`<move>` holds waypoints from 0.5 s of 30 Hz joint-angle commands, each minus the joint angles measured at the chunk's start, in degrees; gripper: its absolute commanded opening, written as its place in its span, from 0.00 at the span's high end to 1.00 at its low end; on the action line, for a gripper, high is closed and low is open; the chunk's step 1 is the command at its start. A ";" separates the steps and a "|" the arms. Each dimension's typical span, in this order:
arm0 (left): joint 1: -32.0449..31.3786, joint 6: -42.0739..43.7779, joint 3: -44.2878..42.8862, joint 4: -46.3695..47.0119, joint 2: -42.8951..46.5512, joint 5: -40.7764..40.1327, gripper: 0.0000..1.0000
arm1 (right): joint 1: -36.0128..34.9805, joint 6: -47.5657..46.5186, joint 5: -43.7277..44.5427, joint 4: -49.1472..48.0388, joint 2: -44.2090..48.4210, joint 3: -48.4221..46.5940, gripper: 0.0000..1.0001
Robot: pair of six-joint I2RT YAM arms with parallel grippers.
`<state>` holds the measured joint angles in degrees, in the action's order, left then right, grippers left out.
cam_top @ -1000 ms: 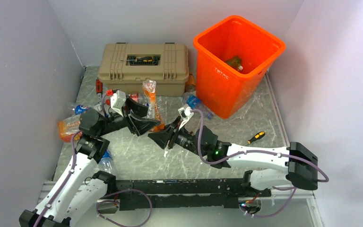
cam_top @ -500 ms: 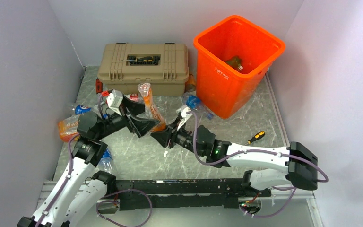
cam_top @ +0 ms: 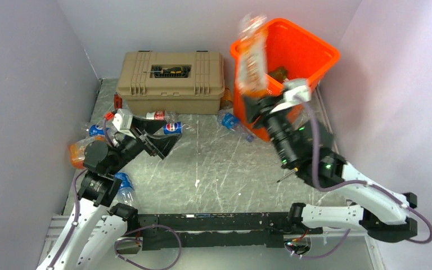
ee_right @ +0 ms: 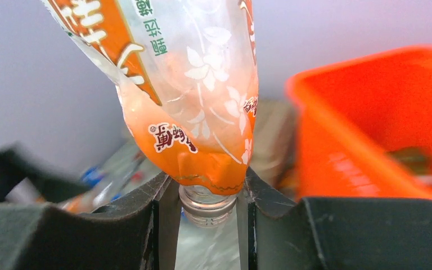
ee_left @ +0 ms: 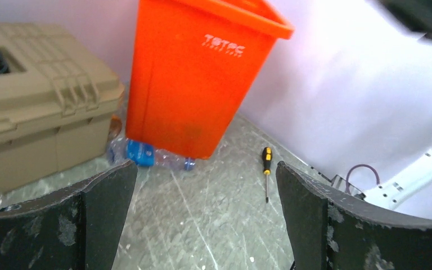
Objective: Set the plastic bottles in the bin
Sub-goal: Place the plastic bottle in the trash bin.
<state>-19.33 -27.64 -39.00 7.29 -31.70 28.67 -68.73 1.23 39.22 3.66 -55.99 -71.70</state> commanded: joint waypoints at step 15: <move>0.07 3.80 -5.68 -15.45 -4.50 -19.53 0.00 | 59.03 14.85 -20.93 8.55 -21.63 -22.43 1.00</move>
<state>-19.25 -25.45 -42.68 -7.44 -36.97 12.29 -14.50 9.08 29.17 10.33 -73.82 -89.43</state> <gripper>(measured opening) 0.994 0.378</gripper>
